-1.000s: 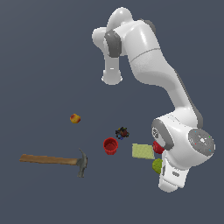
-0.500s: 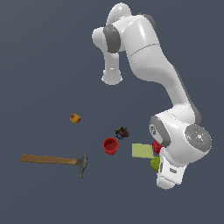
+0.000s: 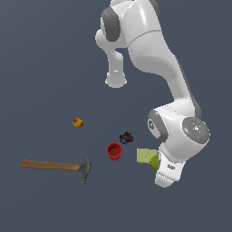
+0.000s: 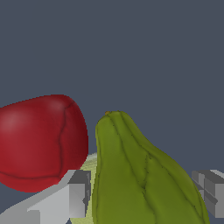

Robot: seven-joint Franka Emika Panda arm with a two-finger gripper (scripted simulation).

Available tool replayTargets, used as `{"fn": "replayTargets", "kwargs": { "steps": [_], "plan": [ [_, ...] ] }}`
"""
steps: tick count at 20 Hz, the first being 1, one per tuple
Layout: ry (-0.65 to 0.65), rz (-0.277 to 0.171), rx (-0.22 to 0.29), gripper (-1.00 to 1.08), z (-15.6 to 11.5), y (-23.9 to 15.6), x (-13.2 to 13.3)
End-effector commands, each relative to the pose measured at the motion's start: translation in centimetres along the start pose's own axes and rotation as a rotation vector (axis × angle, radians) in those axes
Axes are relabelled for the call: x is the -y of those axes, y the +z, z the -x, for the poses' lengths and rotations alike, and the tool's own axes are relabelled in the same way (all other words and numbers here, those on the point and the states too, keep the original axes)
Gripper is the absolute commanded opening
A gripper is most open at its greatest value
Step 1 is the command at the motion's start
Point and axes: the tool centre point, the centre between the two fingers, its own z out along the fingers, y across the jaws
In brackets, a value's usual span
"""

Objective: Pick up a designated object from a clutter of objects.

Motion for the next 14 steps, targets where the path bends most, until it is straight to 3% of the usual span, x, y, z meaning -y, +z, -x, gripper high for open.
{"fn": "replayTargets", "kwargs": {
  "steps": [1,14],
  "plan": [
    [0.001,0.003,-0.001,-1.00,1.2,-1.0,0.3],
    [0.001,0.004,0.000,-1.00,9.2,-6.7,2.5]
  ]
}}
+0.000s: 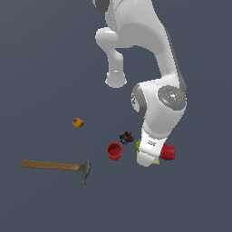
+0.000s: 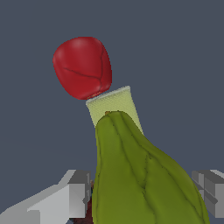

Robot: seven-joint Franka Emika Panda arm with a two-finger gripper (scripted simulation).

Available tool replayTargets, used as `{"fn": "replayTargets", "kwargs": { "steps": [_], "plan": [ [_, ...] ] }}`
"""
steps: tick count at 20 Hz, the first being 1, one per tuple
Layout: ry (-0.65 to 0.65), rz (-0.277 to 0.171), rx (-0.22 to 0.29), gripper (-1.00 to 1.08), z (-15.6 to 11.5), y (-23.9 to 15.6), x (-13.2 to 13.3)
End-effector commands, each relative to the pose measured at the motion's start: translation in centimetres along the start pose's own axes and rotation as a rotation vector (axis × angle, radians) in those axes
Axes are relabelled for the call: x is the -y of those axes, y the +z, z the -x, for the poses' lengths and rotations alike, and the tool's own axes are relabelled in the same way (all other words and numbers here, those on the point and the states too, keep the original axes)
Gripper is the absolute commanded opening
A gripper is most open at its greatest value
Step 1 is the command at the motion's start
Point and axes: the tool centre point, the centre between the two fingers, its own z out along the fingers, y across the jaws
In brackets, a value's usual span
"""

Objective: Pick up a designated object from a clutter of objects.

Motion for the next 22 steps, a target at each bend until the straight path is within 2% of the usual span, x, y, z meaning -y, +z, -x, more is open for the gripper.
{"fn": "replayTargets", "kwargs": {
  "steps": [1,22],
  "plan": [
    [0.001,0.003,-0.001,-1.00,1.8,-1.4,0.5],
    [0.001,0.002,-0.006,-1.00,18.8,-13.8,5.0]
  ]
}}
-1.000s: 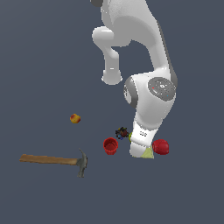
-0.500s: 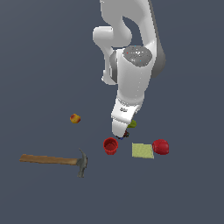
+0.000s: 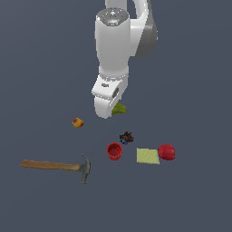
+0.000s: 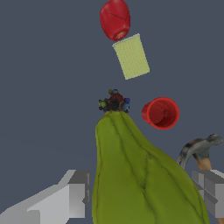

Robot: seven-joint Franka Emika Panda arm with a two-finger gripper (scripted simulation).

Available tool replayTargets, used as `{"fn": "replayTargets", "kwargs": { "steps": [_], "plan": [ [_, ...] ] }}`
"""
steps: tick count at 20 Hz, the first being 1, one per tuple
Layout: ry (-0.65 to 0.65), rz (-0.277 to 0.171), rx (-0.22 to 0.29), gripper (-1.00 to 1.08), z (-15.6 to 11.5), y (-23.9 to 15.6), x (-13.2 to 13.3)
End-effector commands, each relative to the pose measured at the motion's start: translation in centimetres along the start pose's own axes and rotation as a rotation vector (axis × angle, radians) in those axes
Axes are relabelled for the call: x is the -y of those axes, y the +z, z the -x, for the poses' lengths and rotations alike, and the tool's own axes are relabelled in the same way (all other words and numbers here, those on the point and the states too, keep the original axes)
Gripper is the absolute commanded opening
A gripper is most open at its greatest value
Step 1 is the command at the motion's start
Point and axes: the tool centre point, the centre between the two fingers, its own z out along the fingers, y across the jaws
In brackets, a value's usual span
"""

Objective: Pick up a designated object from a clutter of objects.

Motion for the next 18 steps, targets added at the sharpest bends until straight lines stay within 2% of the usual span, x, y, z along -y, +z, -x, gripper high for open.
{"fn": "replayTargets", "kwargs": {
  "steps": [1,10,18],
  "plan": [
    [0.000,0.002,-0.003,-1.00,2.2,-1.8,0.6],
    [-0.002,0.001,-0.006,-1.00,9.9,-7.6,2.5],
    [-0.002,0.001,-0.004,-1.00,14.8,-11.3,3.4]
  ]
}}
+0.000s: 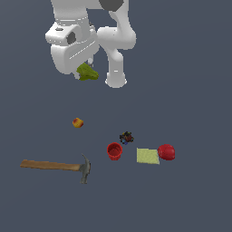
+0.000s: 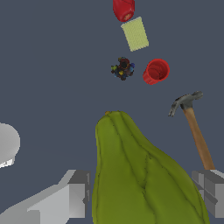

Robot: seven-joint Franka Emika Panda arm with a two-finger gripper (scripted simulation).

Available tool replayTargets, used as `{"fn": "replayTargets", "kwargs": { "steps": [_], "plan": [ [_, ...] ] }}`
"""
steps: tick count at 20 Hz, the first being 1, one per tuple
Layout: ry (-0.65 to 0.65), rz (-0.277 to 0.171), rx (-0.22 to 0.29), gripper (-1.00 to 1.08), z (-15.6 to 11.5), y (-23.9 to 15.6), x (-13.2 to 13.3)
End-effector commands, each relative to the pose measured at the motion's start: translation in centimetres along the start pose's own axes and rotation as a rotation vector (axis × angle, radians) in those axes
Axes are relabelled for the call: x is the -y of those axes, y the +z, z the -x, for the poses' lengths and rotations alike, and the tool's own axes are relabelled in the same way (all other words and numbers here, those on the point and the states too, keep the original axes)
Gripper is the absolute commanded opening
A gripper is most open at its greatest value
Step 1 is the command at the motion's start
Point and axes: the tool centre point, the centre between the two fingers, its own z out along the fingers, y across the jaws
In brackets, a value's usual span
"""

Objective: Pick up a designated object from a clutter of objects.

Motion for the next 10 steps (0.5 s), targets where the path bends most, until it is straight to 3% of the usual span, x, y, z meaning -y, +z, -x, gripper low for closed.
{"fn": "replayTargets", "kwargs": {
  "steps": [1,10],
  "plan": [
    [-0.001,0.001,0.001,-1.00,1.1,-1.0,0.2],
    [-0.001,0.002,0.003,-1.00,2.0,-1.7,0.2]
  ]
}}
